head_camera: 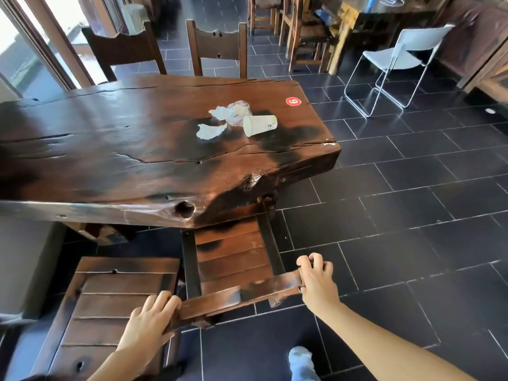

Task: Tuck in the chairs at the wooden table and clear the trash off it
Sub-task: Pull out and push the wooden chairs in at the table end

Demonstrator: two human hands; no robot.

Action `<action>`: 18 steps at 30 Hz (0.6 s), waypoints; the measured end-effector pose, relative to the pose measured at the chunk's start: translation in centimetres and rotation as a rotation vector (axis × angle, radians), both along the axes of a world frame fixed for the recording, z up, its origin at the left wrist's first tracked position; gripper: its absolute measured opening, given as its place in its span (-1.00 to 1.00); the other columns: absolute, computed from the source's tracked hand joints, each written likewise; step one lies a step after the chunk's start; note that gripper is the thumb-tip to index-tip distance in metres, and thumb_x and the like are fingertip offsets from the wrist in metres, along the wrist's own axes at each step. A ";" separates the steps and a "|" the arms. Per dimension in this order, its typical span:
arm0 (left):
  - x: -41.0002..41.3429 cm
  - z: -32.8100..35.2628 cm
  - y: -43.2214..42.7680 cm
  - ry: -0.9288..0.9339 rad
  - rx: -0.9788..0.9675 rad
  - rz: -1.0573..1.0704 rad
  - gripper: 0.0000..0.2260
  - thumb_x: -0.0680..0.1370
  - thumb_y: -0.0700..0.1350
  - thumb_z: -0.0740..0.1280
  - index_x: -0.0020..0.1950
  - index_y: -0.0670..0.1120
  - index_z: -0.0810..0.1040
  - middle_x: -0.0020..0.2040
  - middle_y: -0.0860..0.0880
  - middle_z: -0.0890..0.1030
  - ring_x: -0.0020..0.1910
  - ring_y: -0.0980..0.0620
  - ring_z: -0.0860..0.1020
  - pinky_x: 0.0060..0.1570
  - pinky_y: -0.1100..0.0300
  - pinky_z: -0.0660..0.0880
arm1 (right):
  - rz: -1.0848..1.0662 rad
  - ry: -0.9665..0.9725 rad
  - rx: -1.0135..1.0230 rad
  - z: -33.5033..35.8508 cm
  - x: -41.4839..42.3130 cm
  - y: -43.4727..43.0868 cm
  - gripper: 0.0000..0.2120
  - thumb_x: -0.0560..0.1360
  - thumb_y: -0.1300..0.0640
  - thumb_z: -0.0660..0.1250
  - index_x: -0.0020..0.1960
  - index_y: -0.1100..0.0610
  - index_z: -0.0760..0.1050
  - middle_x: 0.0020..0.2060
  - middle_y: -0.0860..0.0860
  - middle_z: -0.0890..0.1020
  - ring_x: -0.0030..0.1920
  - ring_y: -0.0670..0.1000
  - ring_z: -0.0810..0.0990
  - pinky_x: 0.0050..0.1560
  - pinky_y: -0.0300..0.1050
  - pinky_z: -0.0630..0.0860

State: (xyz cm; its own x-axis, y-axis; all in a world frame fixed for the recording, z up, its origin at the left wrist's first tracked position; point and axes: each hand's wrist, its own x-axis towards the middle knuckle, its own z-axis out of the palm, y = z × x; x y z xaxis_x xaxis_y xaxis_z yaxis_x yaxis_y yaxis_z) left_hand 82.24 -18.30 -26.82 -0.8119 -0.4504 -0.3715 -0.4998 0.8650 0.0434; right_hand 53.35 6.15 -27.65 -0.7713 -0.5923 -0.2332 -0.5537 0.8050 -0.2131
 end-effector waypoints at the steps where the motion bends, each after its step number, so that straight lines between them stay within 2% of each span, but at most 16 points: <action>1: 0.1 0.0 0.1 0.002 0.001 0.008 -0.38 0.02 0.07 0.61 -0.03 0.15 0.38 -0.06 0.11 0.45 -0.14 -0.01 0.51 -0.37 0.09 0.54 | 0.009 0.003 0.004 0.0 0.0 0.0 -0.47 0.38 0.22 0.46 0.24 0.00 0.29 0.35 0.07 0.26 0.30 0.15 0.25 -0.05 -0.06 0.60; 9: -1.4 -0.5 1.4 0.094 0.084 0.266 -0.50 0.24 -0.11 0.53 0.03 0.13 0.35 -0.05 0.09 0.42 -0.03 -0.05 0.39 -0.45 0.07 0.56 | 0.054 0.018 0.006 -0.3 -0.1 0.3 -0.46 0.39 0.19 0.46 0.28 0.01 0.30 0.37 0.11 0.30 0.31 0.17 0.30 0.03 -0.09 0.58; 14: -1.5 0.0 1.9 0.124 0.105 0.333 -0.59 0.31 -0.13 0.46 0.05 0.11 0.37 0.01 0.09 0.42 0.07 -0.03 0.33 -0.33 0.01 0.57 | 0.129 0.043 0.028 0.0 -0.8 0.5 -0.47 0.41 0.17 0.45 0.28 0.02 0.28 0.35 0.11 0.31 0.27 0.15 0.33 0.02 -0.11 0.57; 18: -1.4 0.7 3.3 0.079 0.084 0.340 -0.63 0.34 -0.08 0.43 0.06 0.09 0.37 0.04 0.10 0.40 0.11 -0.02 0.33 -0.26 0.05 0.58 | 0.148 0.001 0.050 0.5 -1.1 0.7 -0.45 0.42 0.18 0.44 0.31 0.00 0.24 0.38 0.11 0.26 0.32 0.16 0.28 0.09 -0.09 0.56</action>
State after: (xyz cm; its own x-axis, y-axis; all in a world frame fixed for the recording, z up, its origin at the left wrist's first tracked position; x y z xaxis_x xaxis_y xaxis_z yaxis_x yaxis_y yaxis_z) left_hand 80.84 -14.98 -26.12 -0.6486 -0.6702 -0.3608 -0.7505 0.6420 0.1567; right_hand 52.27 6.82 -27.12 -0.6766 -0.6871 -0.2645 -0.6672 0.7242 -0.1745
